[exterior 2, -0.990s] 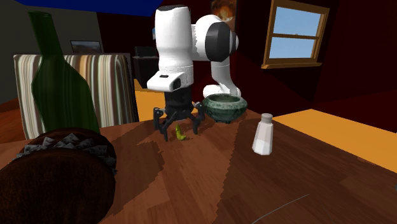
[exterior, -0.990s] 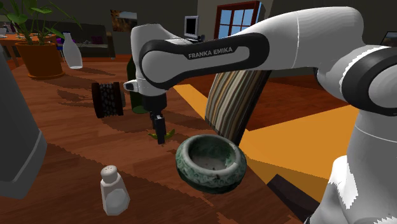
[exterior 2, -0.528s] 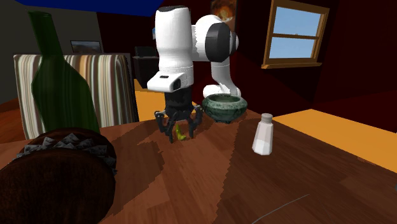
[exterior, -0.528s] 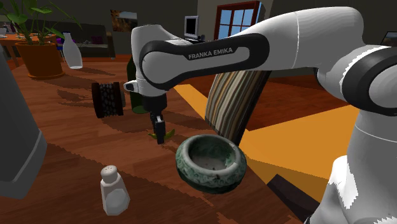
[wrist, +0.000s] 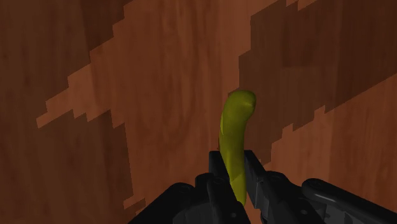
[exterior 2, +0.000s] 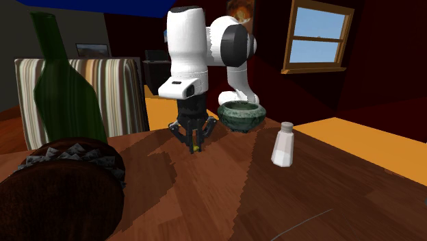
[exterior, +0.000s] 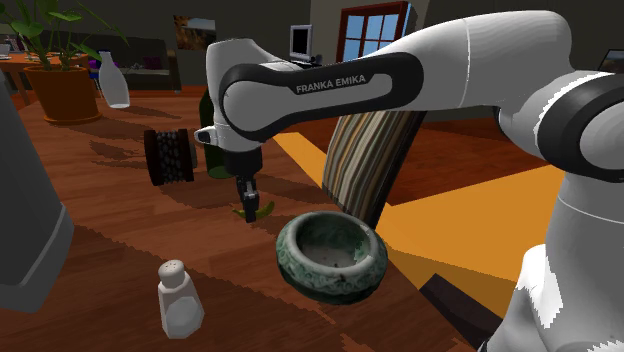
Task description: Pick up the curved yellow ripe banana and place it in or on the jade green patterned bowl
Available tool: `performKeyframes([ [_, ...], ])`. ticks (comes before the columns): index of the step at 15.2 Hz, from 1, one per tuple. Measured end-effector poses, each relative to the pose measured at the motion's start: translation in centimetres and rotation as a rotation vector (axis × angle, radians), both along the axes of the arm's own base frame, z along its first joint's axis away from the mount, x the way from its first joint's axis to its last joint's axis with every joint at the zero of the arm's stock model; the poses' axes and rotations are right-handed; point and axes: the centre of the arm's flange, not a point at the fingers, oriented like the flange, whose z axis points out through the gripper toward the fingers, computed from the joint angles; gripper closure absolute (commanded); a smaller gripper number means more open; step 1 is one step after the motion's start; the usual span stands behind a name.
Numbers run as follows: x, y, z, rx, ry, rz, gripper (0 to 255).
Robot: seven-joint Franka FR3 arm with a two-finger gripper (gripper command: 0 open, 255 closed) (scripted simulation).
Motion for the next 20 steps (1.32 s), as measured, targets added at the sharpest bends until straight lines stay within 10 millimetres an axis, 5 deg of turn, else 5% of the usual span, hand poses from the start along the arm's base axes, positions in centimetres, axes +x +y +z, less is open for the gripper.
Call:
performKeyframes([
  [20,0.0,0.0,9.3,0.0,0.0,0.0,255],
])
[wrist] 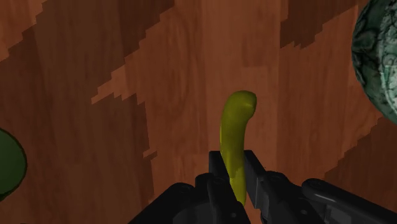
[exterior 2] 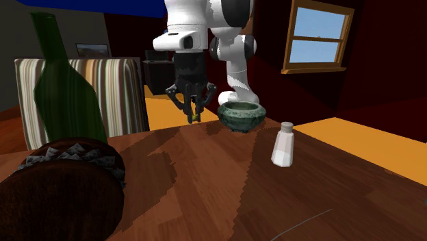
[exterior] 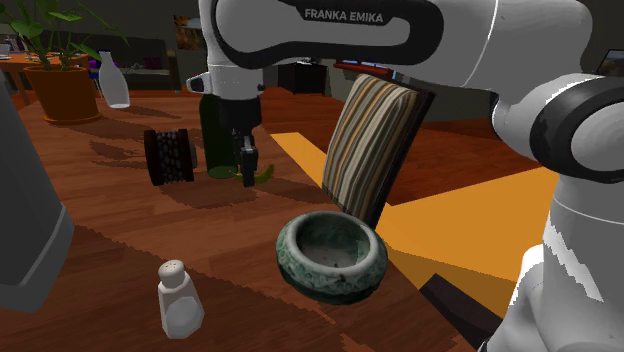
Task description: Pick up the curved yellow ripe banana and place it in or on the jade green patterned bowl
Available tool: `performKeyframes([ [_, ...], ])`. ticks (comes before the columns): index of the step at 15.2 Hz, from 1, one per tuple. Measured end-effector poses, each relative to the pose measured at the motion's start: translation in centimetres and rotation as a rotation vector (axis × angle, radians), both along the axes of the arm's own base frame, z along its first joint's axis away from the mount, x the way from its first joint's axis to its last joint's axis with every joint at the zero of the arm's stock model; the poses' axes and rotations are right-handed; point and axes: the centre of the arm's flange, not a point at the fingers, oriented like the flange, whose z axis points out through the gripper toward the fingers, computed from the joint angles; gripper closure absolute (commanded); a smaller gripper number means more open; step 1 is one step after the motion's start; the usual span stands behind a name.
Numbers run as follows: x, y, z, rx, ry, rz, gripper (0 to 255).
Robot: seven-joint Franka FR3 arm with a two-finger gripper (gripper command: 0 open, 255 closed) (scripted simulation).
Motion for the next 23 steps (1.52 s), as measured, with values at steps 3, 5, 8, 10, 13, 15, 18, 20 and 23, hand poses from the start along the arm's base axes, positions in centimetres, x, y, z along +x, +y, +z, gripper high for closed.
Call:
performKeyframes([
  [3,0.1,0.0,1.6,0.0,0.0,0.0,255],
  [5,0.1,0.0,2.7,0.0,0.0,0.0,255],
  [8,0.1,0.0,4.3,0.0,0.0,0.0,255],
  [10,0.1,-0.1,5.4,0.0,0.0,0.0,255],
  [13,0.0,-0.1,7.0,0.0,0.0,0.0,255],
  [15,-0.7,-0.2,7.5,0.0,0.001,0.0,255],
  [18,-3.9,-0.7,7.4,0.0,0.001,0.0,255],
  [20,-6.4,-1.1,7.6,0.0,0.001,0.001,255],
  [23,-10.7,-1.3,7.2,0.0,0.0,0.001,255],
])
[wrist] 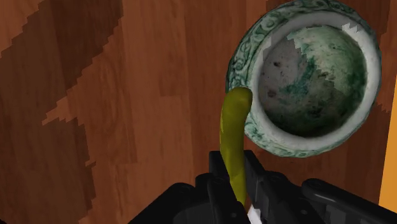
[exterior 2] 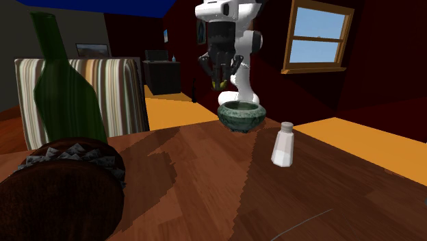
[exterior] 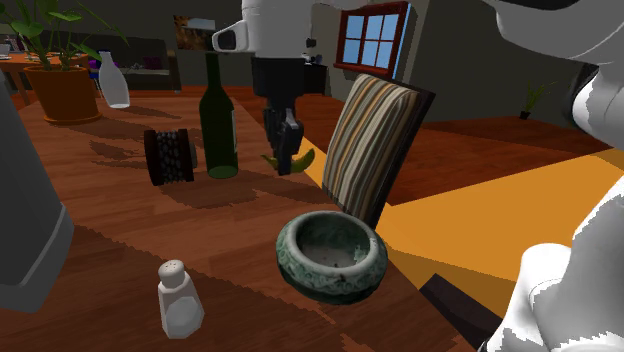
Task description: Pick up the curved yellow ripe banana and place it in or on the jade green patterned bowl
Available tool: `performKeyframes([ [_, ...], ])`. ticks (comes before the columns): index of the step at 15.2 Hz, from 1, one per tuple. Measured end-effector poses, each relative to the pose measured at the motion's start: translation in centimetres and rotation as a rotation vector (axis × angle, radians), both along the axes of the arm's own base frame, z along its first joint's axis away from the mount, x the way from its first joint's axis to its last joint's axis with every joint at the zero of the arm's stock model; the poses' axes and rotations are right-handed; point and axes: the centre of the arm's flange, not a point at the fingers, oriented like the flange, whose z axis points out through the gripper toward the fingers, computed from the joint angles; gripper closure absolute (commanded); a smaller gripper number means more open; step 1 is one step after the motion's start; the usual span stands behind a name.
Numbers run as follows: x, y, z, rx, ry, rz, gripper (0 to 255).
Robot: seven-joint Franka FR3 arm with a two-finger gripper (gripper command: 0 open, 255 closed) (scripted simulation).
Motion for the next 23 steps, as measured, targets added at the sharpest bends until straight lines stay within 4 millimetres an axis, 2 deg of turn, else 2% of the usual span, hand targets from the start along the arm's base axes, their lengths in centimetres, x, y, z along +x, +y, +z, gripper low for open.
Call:
performKeyframes([
  [5,-6.3,-1.2,0.3,0.0,0.0,0.0,255],
  [8,-10.3,-1.7,0.0,0.0,0.001,-0.001,255],
  [9,-11.1,-1.7,-0.2,0.0,0.0,0.0,255],
  [20,-11.8,-1.8,-5.9,-0.001,0.001,-0.001,255],
  [23,-11.8,-1.7,-6.5,-0.001,0.0,-0.001,255],
])
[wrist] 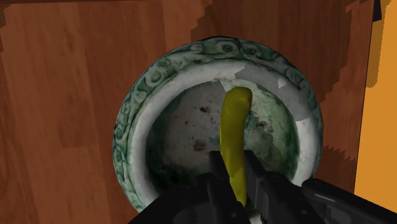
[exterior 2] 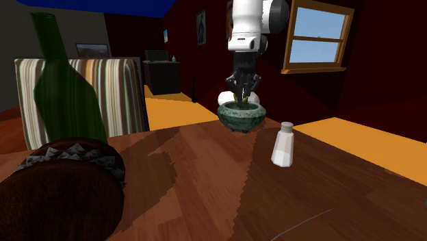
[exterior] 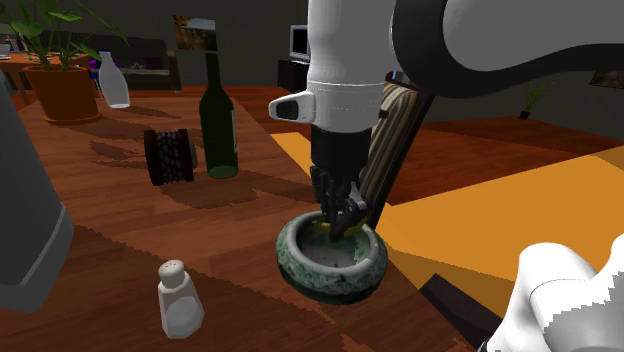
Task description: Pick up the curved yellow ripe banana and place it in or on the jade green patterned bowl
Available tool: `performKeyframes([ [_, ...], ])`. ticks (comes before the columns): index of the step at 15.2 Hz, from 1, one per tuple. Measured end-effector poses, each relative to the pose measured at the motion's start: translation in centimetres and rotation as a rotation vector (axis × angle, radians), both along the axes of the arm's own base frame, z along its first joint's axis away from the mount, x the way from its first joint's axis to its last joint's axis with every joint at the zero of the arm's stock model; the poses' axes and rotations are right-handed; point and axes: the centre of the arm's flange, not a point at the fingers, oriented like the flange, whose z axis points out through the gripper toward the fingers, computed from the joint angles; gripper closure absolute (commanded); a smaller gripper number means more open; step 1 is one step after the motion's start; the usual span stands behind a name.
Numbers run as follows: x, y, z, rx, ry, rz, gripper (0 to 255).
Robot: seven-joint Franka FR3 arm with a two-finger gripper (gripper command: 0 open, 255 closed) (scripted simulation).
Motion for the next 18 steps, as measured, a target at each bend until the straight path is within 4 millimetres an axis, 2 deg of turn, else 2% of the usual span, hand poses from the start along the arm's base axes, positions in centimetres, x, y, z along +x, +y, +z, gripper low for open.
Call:
performKeyframes([
  [4,0.0,0.0,0.0,0.0,0.0,0.0,255],
  [5,0.0,0.0,-0.1,0.0,0.0,0.0,0],
  [11,0.0,0.0,0.0,0.0,0.0,0.0,0],
  [13,0.0,0.3,1.5,0.001,-0.001,0.0,0],
  [15,0.0,0.1,3.9,0.001,-0.001,0.0,0],
  [18,0.2,0.1,4.8,0.001,-0.001,0.0,0],
])
